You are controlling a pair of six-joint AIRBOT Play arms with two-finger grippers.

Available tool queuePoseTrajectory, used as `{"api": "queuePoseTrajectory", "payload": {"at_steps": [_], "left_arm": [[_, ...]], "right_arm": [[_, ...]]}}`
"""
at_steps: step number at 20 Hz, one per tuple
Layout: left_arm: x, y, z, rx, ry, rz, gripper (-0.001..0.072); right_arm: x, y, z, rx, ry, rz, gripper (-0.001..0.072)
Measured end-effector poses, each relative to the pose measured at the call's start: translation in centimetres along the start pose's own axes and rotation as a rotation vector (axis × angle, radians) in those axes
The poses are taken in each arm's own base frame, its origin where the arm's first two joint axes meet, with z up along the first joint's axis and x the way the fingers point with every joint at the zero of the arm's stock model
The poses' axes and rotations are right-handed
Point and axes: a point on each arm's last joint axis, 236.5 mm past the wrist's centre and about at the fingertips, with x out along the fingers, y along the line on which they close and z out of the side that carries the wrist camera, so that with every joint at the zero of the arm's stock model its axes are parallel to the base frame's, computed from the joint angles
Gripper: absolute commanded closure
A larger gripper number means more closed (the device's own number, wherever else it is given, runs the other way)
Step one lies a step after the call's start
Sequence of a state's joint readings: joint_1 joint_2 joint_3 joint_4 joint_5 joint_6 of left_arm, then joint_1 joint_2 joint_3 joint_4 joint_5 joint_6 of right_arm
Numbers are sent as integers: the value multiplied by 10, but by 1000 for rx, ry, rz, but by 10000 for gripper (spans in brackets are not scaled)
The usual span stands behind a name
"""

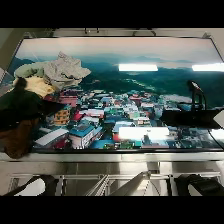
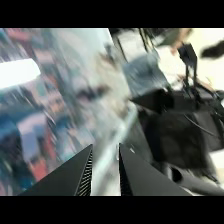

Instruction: Fold the shirts.

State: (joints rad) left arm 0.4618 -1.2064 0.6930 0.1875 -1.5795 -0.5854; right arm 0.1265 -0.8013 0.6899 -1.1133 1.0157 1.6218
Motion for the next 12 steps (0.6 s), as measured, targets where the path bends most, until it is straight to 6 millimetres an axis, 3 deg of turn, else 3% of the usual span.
{"api": "queuePoseTrajectory", "payload": {"at_steps": [7,9,10,11,12], "left_arm": [[-47,-11,68,220,-277,190,529],[-54,-12,83,227,-326,195,704],[-57,-7,92,226,-345,215,689],[-60,4,100,213,-357,258,368],[-63,21,107,195,-356,324,-13]], "right_arm": [[6,-3,26,10,-94,-2,693],[12,-6,31,18,-105,-8,693],[15,-8,32,22,-102,-13,689],[19,-11,32,26,-96,-20,686],[24,-14,33,28,-91,-30,680]]}}
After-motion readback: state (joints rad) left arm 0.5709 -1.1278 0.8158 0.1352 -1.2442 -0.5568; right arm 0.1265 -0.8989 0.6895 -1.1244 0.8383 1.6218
